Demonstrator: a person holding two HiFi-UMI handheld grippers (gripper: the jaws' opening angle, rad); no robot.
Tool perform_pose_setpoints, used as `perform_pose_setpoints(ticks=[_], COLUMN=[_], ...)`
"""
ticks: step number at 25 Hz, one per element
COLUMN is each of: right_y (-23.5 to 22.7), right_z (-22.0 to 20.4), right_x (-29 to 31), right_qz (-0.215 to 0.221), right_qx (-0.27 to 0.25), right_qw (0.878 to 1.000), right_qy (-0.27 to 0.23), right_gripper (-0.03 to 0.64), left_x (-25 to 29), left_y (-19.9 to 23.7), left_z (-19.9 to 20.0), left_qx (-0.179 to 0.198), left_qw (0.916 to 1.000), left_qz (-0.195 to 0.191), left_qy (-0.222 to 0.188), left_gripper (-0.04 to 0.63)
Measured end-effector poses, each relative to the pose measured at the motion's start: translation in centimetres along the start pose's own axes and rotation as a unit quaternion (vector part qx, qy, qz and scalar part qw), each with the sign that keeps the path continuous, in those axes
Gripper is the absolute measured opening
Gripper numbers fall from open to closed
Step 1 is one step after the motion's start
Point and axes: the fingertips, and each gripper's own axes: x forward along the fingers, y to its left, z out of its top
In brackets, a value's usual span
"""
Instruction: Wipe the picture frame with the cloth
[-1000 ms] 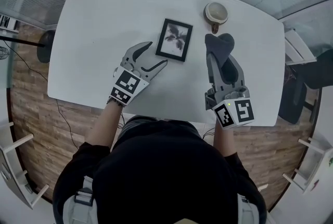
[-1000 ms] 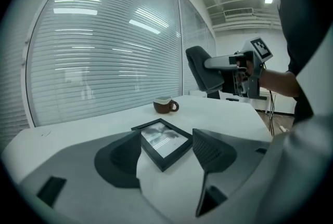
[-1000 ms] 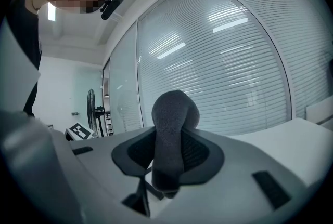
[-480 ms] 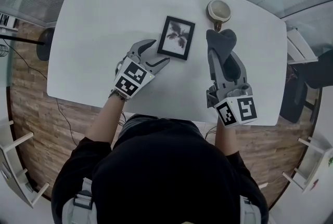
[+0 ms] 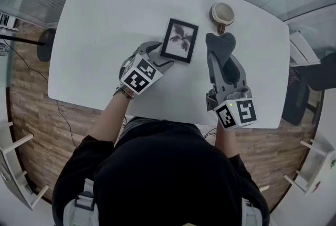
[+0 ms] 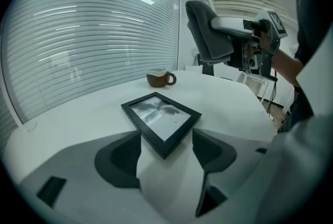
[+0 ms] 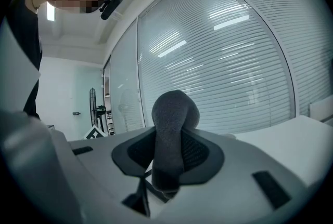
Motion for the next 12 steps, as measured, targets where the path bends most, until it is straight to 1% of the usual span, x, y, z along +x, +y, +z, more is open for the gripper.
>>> perform_pose_setpoints(ticks=[7,12], right_y=[0.1,0.3], right_z=[-0.2,-0.3], right_x=[0.5,0.7], right_qz=[0.000,0.003], right_qx=[0.004,0.005], right_qw=[1.000,1.000], right_qy=[0.003,0.004], right_gripper=[0.120,0.120], left_x=[0.7,1.2], left_y=[0.3,0.3], left_z=[-0.1,-0.6], left_qx=[-0.010,-0.002], left_qw=[0.9998,0.9994], left_qz=[-0.004,0.002], left_qy=[0.015,0.035], left_gripper=[0.310,0.309])
